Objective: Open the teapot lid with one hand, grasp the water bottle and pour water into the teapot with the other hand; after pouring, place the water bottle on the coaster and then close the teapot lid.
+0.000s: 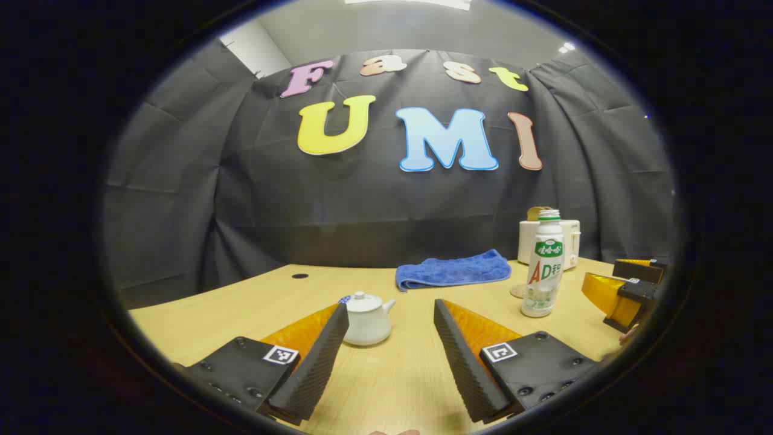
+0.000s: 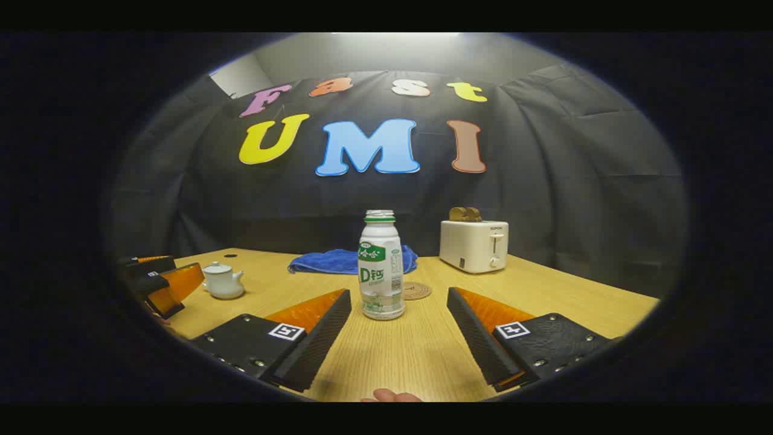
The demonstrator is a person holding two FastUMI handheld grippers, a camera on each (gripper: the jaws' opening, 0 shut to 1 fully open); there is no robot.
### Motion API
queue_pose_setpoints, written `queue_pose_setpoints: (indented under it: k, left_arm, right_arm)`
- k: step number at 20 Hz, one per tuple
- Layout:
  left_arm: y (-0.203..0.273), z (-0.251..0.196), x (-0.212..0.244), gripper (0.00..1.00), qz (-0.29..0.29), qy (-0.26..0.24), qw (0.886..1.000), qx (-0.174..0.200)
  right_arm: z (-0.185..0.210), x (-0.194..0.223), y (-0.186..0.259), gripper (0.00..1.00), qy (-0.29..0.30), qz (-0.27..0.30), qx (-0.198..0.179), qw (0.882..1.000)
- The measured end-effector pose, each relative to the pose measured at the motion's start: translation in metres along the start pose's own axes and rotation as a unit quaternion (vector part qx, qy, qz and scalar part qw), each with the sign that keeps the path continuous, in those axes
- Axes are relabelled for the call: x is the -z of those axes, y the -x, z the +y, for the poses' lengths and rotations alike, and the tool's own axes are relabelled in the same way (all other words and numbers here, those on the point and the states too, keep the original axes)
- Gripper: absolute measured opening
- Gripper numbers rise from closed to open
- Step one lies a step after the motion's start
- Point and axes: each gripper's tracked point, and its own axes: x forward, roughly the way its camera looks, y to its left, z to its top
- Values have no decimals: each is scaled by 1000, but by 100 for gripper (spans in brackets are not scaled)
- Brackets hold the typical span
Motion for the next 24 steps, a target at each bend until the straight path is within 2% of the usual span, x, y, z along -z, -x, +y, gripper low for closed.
queue_pose_setpoints:
  k: [7, 12, 16, 21, 22, 23, 24]
  left_arm:
    - [-8, -3, -1, 99, -3, 3, 1000, 8]
    - [-21, 7, -15, 99, -11, -1, 1000, 2]
    - [-42, 18, -5, 99, 11, 7, 1000, 3]
    - [-80, 36, 9, 99, 37, 9, 999, -2]
    - [-88, 39, 12, 91, 45, 11, 999, -3]
    - [-96, 42, 12, 99, 50, 20, 999, -3]
    - [-104, 47, 12, 99, 53, 29, 998, -4]
  right_arm:
    - [4, -3, -3, 99, -1, 1, -11, 1000]
    - [8, -29, -6, 99, 22, -31, -10, 999]
    - [16, -20, -14, 99, 25, -9, -25, 999]
    - [18, -26, -21, 99, 22, -11, -26, 999]
    - [18, -26, -23, 99, 22, -10, -26, 999]
    - [17, -27, -24, 99, 22, -9, -26, 999]
    - [16, -27, -24, 99, 22, -9, -24, 999]
